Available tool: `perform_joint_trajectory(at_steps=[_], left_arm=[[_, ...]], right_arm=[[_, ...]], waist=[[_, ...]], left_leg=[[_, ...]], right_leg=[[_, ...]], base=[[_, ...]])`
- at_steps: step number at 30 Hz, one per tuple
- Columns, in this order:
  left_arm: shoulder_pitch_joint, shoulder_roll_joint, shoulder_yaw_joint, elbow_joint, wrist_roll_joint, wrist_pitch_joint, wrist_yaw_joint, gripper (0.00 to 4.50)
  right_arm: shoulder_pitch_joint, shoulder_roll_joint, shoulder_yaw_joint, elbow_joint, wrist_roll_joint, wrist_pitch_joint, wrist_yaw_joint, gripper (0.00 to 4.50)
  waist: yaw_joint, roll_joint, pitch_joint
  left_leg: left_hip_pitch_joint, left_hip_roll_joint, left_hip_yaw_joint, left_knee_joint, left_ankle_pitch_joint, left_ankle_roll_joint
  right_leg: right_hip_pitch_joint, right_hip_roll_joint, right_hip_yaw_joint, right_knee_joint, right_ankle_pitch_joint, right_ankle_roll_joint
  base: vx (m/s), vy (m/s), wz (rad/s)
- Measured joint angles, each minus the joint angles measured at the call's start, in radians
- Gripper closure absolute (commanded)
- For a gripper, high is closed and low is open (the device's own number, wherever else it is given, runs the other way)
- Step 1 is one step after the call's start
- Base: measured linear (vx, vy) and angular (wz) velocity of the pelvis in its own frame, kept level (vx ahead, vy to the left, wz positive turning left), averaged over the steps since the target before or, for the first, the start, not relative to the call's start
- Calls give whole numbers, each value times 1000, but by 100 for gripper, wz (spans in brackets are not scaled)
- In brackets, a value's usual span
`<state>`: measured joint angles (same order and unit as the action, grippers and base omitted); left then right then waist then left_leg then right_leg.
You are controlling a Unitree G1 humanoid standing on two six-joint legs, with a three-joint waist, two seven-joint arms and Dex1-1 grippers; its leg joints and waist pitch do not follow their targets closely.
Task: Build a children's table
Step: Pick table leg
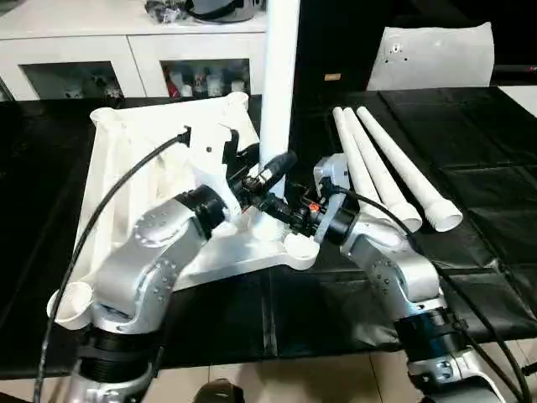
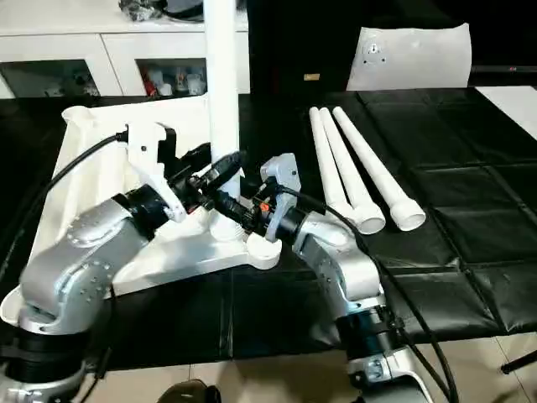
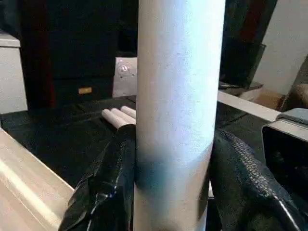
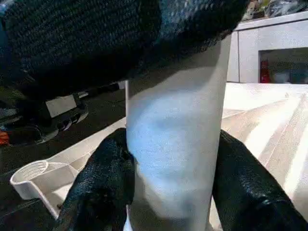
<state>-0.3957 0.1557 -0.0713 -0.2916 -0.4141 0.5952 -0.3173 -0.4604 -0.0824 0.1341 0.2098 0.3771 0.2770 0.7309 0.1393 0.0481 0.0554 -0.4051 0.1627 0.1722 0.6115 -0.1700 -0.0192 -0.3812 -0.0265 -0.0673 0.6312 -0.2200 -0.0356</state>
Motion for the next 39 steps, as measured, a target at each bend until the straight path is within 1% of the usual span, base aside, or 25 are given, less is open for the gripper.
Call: perform_joint_trajectory(at_steps=[11, 14, 15, 17, 20, 22, 23, 26, 28, 31, 35, 39], left_arm=[[3, -12, 0, 2, 14, -14, 8, 260], [-2, -26, 23, 16, -8, 7, 15, 260], [-7, -32, 32, 24, -23, 21, 19, 260], [-9, -38, 39, 31, -35, 35, 24, 261], [-33, -41, 92, 70, -51, 59, 50, 261], [-45, -35, 137, 88, -64, 61, 60, 261], [-52, -33, 152, 95, -71, 64, 59, 261], [-71, -10, 168, 104, -114, 97, 28, 261], [-79, 4, 175, 104, -153, 124, -10, 261], [-87, 17, 173, 106, -183, 144, -61, 261], [-101, 35, 172, 114, -222, 167, -120, 261], [-127, 74, 146, 116, -243, 178, -193, 261]], right_arm=[[-2, 1, -2, 0, -5, -5, -6, 259], [-4, -2, -5, 0, -8, 9, -13, 259], [-5, -5, -7, 0, -4, 22, -10, 224], [-5, -10, -10, 0, 4, 39, -5, 189], [-5, -30, -20, -13, 39, 72, 20, 177], [-5, -51, -33, -38, 68, 102, 49, 148], [-5, -59, -43, -49, 81, 116, 60, 148], [-11, -97, -58, -70, 124, 175, 98, 115], [-28, -129, -82, -70, 152, 221, 121, 107], [-66, -173, -120, -68, 183, 268, 141, 67], [-82, -222, -128, -67, 204, 316, 191, 67], [-96, -274, -111, -65, 219, 357, 277, 67]], waist=[[0, 0, 0], [-1, 0, 0], [0, 0, 0], [0, 0, 0], [-1, 0, 0], [-1, -1, 1], [0, -2, 0], [4, -6, 1], [5, -7, 1], [3, -8, 0], [3, -9, 0], [4, -10, 1]], left_leg=[[0, 0, 0, 0, 0, 0], [0, 0, 0, 0, 0, 0], [0, 0, 0, 0, 0, 0], [0, 0, 0, 0, 0, 0], [0, 0, 0, 0, 0, 0], [0, 0, 0, 0, 0, 0], [0, 0, 0, 0, 0, 0], [0, 0, 0, 0, 0, 0], [-1, 0, 0, 1, 0, 0], [0, 0, 1, 1, 0, 0], [0, 0, 1, 1, 0, 0], [0, 0, 1, 1, 0, 0]], right_leg=[[0, 0, 0, 0, 0, 0], [0, 0, 0, 0, 0, 0], [0, 0, 0, 0, 1, 0], [0, 0, 0, 0, 1, 0], [0, 0, 0, 0, 1, 1], [0, 0, 0, 0, 1, 1], [0, 0, 0, 0, 1, 1], [0, 0, 0, 0, 1, 1], [0, 0, 0, -1, 1, 1], [0, -1, 1, 0, 2, 1], [0, 0, 0, 0, 2, 1], [0, 0, 0, 0, 2, 1]], base=[[0, 0, 0], [0, 0, 0], [0, 0, 0], [0, 0, 0], [0, 0, 0], [0, 0, 0], [0, 0, 0], [0, 0, 0], [0, 0, 0], [0, 0, 0], [0, 0, 0], [0, 0, 0]])
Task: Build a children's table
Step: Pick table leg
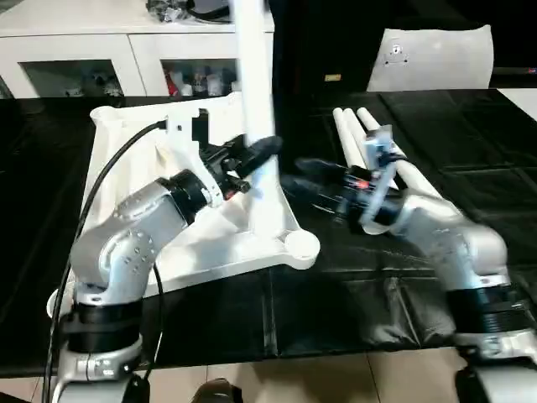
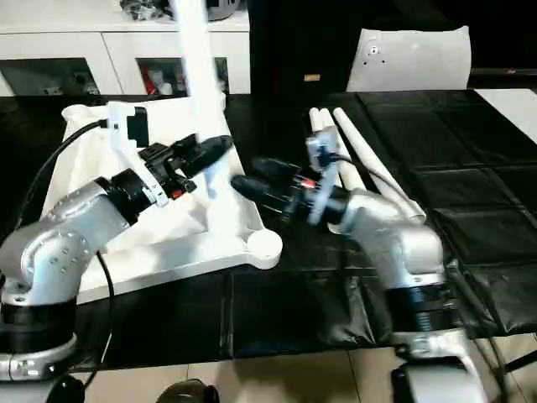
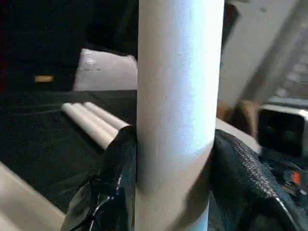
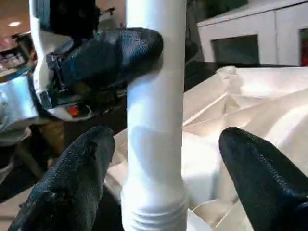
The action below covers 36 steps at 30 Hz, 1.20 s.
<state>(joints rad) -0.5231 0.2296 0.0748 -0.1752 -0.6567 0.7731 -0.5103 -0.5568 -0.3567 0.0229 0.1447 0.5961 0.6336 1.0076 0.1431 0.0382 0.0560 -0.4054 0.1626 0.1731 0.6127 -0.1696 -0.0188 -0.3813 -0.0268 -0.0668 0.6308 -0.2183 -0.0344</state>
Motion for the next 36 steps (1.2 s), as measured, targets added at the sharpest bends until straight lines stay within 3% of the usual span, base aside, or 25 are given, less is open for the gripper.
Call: perform_joint_trajectory(at_steps=[12, 20, 21, 24, 36], left_arm=[[-37, 22, -71, -2, -12, -29, -122, 262], [-37, 51, -139, -6, 27, -44, -174, 262], [-37, 61, -152, -6, 29, -46, -185, 262], [-37, 65, -161, -6, 37, -54, -192, 262], [-37, 77, -171, -6, 54, -72, -213, 262]], right_arm=[[-34, -39, 93, 24, -27, 10, 127, 64], [-43, -17, 115, 67, -65, -11, 124, 64], [-49, -17, 118, 73, -69, -12, 124, 95], [-66, -16, 120, 80, -72, -14, 129, 108], [-68, -11, 145, 88, -80, -14, 172, 229]], waist=[[0, -4, 1], [0, -6, 1], [-1, -6, 1], [-1, -6, 1], [0, -8, 2]], left_leg=[[0, 0, 0, 0, 1, 1], [0, 0, 0, 0, 1, 1], [0, 0, 0, 0, 1, 1], [0, 0, 0, 0, 1, 1], [0, 0, 0, 0, 1, 1]], right_leg=[[0, 0, 0, 0, 0, -1], [0, 0, 0, 0, 0, -1], [0, 0, 0, 0, 1, -1], [0, 0, 0, 0, 1, -1], [0, 0, 0, 1, 1, -1]], base=[[0, 0, 0], [0, 0, 0], [0, 0, 0], [0, 0, 0], [0, 0, 0]])
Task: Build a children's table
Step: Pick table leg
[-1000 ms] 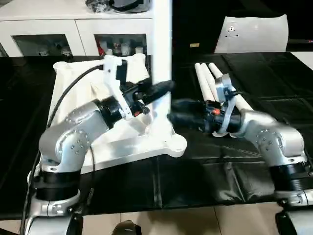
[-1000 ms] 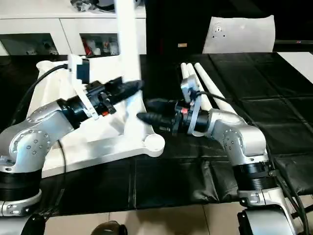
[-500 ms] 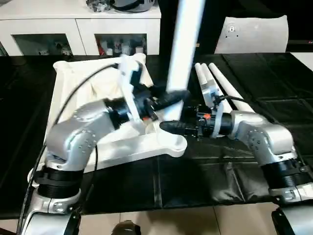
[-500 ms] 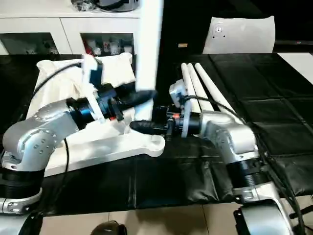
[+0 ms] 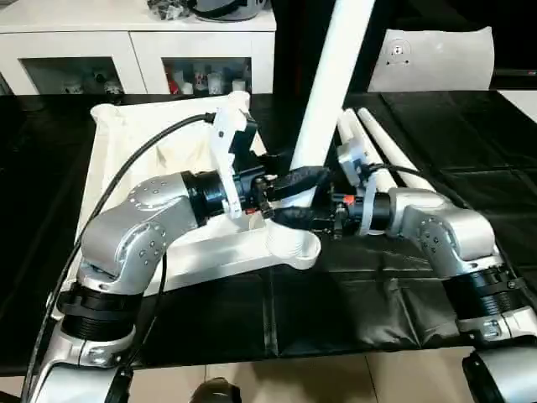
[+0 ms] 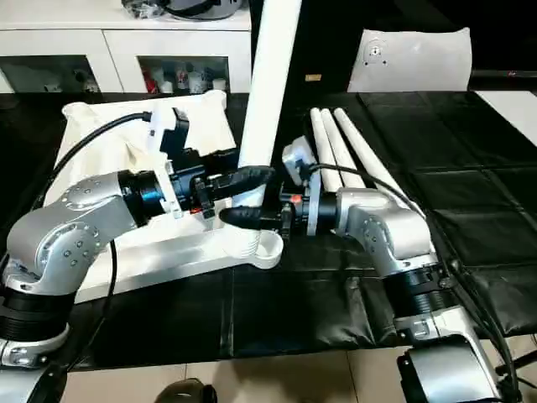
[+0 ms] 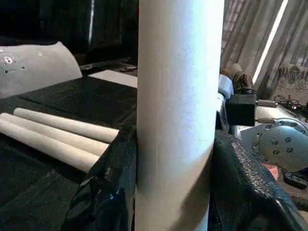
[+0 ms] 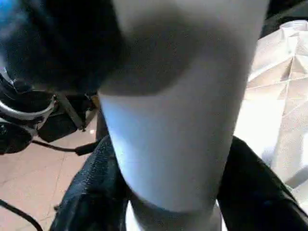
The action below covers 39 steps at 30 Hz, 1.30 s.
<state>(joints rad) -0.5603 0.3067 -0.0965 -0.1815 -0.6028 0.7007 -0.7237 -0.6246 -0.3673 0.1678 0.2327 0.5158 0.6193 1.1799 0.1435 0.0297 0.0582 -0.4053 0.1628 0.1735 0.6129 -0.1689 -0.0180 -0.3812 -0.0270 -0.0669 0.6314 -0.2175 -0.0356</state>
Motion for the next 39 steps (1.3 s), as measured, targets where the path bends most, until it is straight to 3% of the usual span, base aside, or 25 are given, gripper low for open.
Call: perform_joint_trajectory(at_steps=[6, 13, 17, 18, 19, 22, 35, 39], left_arm=[[0, 1, -4, 1, 7, 0, -6, 262], [0, 2, -6, 1, 7, 7, -4, 262], [0, -11, 18, -2, -36, 61, 10, 262], [0, -8, 21, -3, -43, 68, 10, 206], [1, -8, 21, -5, -46, 72, 10, 192], [4, -4, 23, -25, -71, 84, 5, 186], [43, -33, 71, -51, -121, 93, -10, 59], [86, -89, 154, -51, -231, 80, -6, 54]], right_arm=[[0, 3, 1, 0, -10, -1, 7, 255], [9, 8, 2, 0, -10, -9, 3, 255], [44, 29, -17, -27, 3, -10, -16, 257], [51, 38, -22, -31, 5, -10, -19, 258], [53, 39, -22, -33, 7, -10, -21, 258], [57, 55, -25, -44, 15, -14, -33, 259], [129, 126, -58, -126, 45, -20, -138, 259], [171, 149, -92, -185, 46, -21, -217, 259]], waist=[[0, 0, 0], [0, 0, 0], [0, 0, 0], [-1, 1, 0], [-1, 1, 0], [-1, 1, 0], [-2, 7, -2], [-1, 7, -2]], left_leg=[[0, 0, 0, 0, 0, 0], [0, 0, 0, 0, 0, 0], [0, 0, 0, 0, 0, 0], [0, 0, 0, 0, 0, 0], [0, 0, 0, 0, 0, 0], [0, 0, 0, 0, 0, 0], [1, 1, 0, 1, 0, -1], [1, 1, 0, 1, 0, -1]], right_leg=[[0, 0, 0, 0, 0, 0], [0, 0, 0, 0, 0, 0], [0, 0, 0, 0, 0, -1], [0, 0, 0, 1, 0, -1], [0, 0, 0, 1, 0, -1], [0, 0, 0, 1, 1, -1], [1, 0, 0, 1, 1, -2], [1, 0, 0, 1, 1, -2]], base=[[0, 0, 0], [0, 0, 0], [0, 0, 0], [0, 0, 0], [0, 0, 0], [0, 0, 0], [0, 0, 0], [0, 0, 0]])
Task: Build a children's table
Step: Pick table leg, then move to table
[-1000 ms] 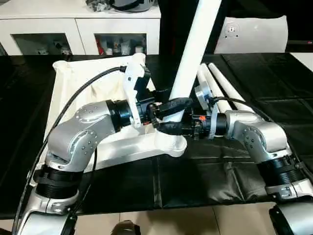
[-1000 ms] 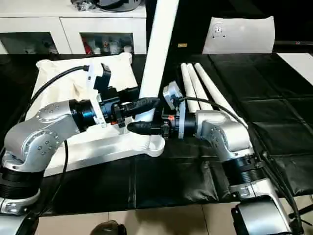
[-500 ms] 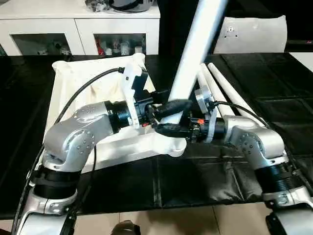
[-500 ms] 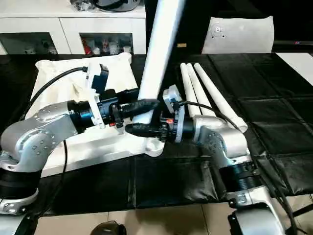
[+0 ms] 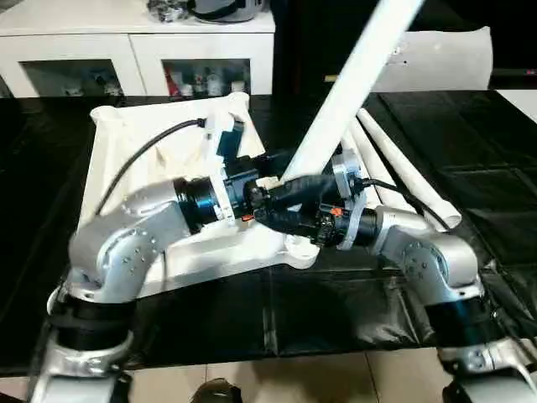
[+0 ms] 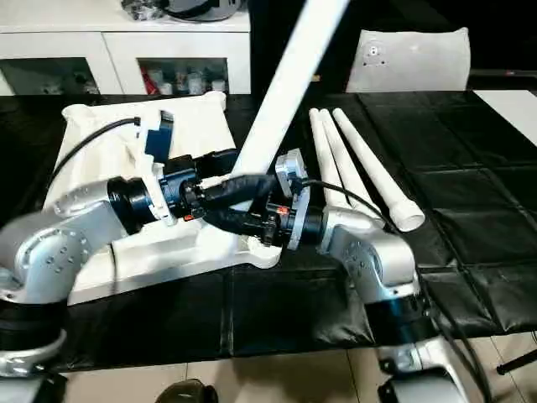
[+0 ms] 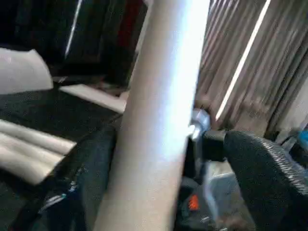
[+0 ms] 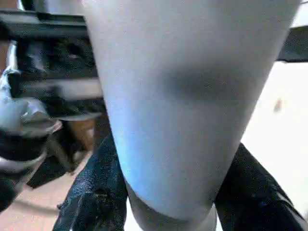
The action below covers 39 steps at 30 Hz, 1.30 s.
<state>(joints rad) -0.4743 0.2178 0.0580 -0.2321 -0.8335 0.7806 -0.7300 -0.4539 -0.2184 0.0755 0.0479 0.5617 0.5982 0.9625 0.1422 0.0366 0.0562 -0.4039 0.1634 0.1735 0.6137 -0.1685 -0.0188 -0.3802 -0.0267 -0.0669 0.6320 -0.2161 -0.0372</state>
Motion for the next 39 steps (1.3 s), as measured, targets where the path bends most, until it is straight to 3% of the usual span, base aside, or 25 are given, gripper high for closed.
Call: perform_joint_trajectory(at_steps=[3, 8, 11, 17, 20, 22, 23, 24, 25, 26, 27, 28, 29, 30, 31, 32, 33, 34, 35, 36, 37, 38, 39], left_arm=[[23, -12, 40, -10, -39, -12, 8, 54], [66, 2, 75, -19, 10, -54, 62, 54], [108, 12, 87, -36, 105, -108, 149, 54], [269, 53, 74, -107, 401, -169, 442, 54], [318, 19, 61, -140, 477, -169, 533, 54], [319, 1, 54, -161, 512, -178, 579, 54], [317, 0, 52, -167, 527, -186, 595, 54], [313, 2, 45, -168, 545, -194, 609, 54], [316, 11, 30, -168, 576, -202, 628, 54], [320, 11, 25, -167, 591, -202, 645, 54], [332, 8, 24, -167, 601, -199, 661, 54], [341, 4, 19, -166, 614, -195, 673, 54], [345, 0, 9, -166, 620, -189, 681, 54], [343, -8, -3, -165, 625, -181, 684, 54], [346, -17, -14, -164, 633, -172, 689, 54], [346, -27, -24, -164, 636, -169, 694, 54], [342, -33, -37, -168, 641, -166, 699, 54], [339, -43, -40, -173, 641, -162, 706, 54], [335, -55, -38, -175, 640, -157, 712, 54], [341, -62, -38, -176, 637, -154, 713, 54], [348, -55, -35, -177, 632, -155, 709, 54], [351, -45, -36, -177, 630, -157, 697, 54], [352, -40, -36, -176, 630, -164, 683, 54]], right_arm=[[44, 9, -39, -13, 5, 15, -71, 259], [156, 8, -70, -182, 11, 45, -181, 259], [212, 24, -68, -285, -55, 39, -285, 259], [283, 69, -69, -381, -162, 44, -506, 259], [299, 86, -65, -401, -193, 50, -573, 259], [299, 127, -63, -419, -207, 63, -620, 259], [299, 132, -58, -431, -212, 67, -637, 259], [299, 130, -54, -441, -221, 68, -649, 259], [301, 125, -55, -446, -232, 72, -669, 259], [301, 121, -55, -447, -242, 77, -680, 259], [302, 115, -54, -446, -253, 82, -691, 259], [303, 103, -56, -447, -255, 91, -695, 259], [303, 96, -70, -444, -251, 98, -696, 259], [301, 93, -90, -424, -244, 101, -698, 259], [301, 87, -95, -410, -245, 104, -698, 259], [300, 79, -95, -405, -249, 104, -696, 259], [297, 69, -99, -398, -252, 101, -692, 259], [293, 56, -101, -388, -259, 93, -691, 259], [289, 45, -96, -373, -273, 83, -690, 259], [279, 36, -92, -354, -279, 78, -684, 259], [267, 42, -91, -347, -277, 78, -678, 259], [259, 51, -90, -349, -272, 75, -672, 259], [257, 53, -92, -357, -262, 75, -671, 259]], waist=[[2, 0, 0], [-2, 1, 0], [-5, 2, -1], [-29, -1, -2], [-31, -4, -1], [-44, 0, 0], [-61, 2, -2], [-78, -1, -2], [-101, -5, -5], [-111, -10, -8], [-115, -22, -12], [-113, -29, -15], [-111, -31, -16], [-89, -40, -7], [-79, -49, -4], [-71, -52, -4], [-61, -44, -5], [-55, -28, -8], [-51, -27, -7], [-52, -19, -11], [-55, -19, -12], [-61, -24, -13], [-61, -32, -16]], left_leg=[[0, 0, 0, 0, 0, 0], [1, 0, 0, 0, 0, 0], [2, 0, 0, -2, 1, -2], [3, 0, 0, -5, 2, -3], [3, 0, -1, -5, 2, -3], [7, 10, -11, -5, 3, -5], [-1, -1, -41, -7, 5, -8], [-5, -10, -65, -6, 6, -11], [-12, -23, -99, -7, 12, -21], [-17, -34, -125, -9, 17, -29], [-18, -53, -165, -21, 21, -36], [-22, -67, -195, -26, 20, -35], [-27, -67, -196, -8, -4, -25], [-49, -39, -123, 126, -39, 12], [-38, -42, -92, 172, -47, 24], [-14, -52, -69, 155, -51, 32], [22, -65, -56, 95, -56, 44], [41, -62, -54, 41, -74, 60], [40, -55, -56, 25, -75, 40], [40, -41, -58, 20, -65, 22], [36, -37, -57, 23, -66, 17], [32, -41, -56, 31, -67, 15], [27, -52, -54, 44, -69, 12]], right_leg=[[0, 0, 0, 0, 0, 0], [0, 0, 0, 0, -2, 4], [0, 0, 1, 0, -3, 7], [0, 1, 1, -1, -3, 8], [1, 2, 0, -2, -3, 9], [8, 9, -9, -14, 1, 10], [20, 6, -27, -2, -5, 3], [17, 3, -28, 13, -20, -4], [23, 1, -16, 50, -53, -27], [23, 2, -9, 59, -74, -30], [29, 6, -18, 65, -82, -33], [35, 7, -36, 56, -81, -40], [32, 8, -52, 47, -76, -48], [41, 13, -51, 47, -74, -53], [47, 13, -48, 42, -77, -49], [48, 14, -47, 34, -73, -50], [47, 25, -50, 20, -62, -49], [45, 41, -57, 5, -51, -47], [42, 44, -66, -5, -41, -40], [34, 49, -73, -8, -37, -24], [20, 45, -69, 15, -45, 0], [0, 42, -43, 56, -62, 35], [-11, 41, -24, 85, -76, 14]], base=[[0, 0, 0], [0, 0, 0], [0, 0, 0], [0, 0, 0], [0, 0, 0], [0, 0, 0], [-24, -43, 24], [-2, -98, 57], [-2, -98, 57], [-8, -167, 63], [-35, -207, 48], [-35, -207, 48], [-46, -218, 33], [-35, -223, 10], [-35, -223, 10], [-13, -198, 1], [-10, -135, 5], [-10, -135, 5], [-17, -98, 8], [-12, -65, 3], [-12, -65, 3], [-4, -51, 3], [-2, -98, 11]])
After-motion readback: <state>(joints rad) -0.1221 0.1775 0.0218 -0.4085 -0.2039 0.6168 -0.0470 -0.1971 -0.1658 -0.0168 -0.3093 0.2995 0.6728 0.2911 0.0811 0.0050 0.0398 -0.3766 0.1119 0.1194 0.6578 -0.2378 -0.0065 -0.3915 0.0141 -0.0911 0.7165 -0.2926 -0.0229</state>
